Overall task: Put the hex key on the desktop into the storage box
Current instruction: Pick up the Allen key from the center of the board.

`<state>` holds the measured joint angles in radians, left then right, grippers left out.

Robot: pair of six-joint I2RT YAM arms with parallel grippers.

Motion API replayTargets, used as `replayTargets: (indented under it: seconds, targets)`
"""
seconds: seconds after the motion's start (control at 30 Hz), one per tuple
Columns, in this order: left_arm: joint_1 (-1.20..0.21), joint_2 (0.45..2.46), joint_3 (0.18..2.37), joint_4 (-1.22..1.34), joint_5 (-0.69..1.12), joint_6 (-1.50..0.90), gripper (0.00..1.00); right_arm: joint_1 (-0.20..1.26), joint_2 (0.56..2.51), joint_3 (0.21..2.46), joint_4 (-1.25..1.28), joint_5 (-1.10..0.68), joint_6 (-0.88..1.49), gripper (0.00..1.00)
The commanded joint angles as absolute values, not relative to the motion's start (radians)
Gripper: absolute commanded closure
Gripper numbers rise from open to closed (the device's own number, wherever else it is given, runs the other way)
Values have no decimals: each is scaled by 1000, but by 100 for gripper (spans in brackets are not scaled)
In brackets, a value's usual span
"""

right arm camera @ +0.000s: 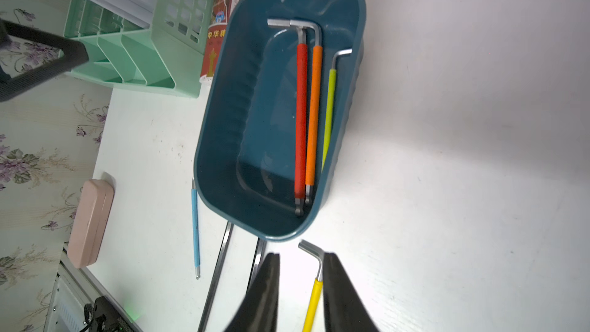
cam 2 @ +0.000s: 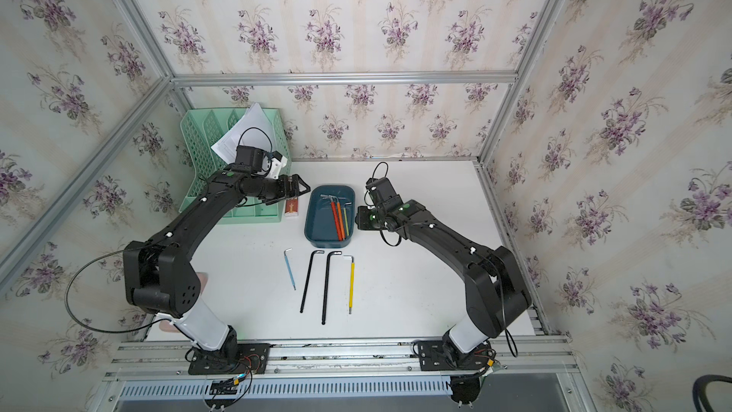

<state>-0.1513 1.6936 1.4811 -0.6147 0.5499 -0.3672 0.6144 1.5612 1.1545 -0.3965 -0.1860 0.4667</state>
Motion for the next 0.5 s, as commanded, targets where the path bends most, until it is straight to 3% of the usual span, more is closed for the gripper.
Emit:
replayTargets:
  seconds: [0.0, 0.47]
  targets:
    - [-153, 1686, 1483, -611, 558, -371, 1, 617, 1513, 1068, -383, -196, 527, 71]
    - [-155, 1676, 1474, -607, 537, -368, 1, 768, 1491, 926, -430, -20, 646, 72]
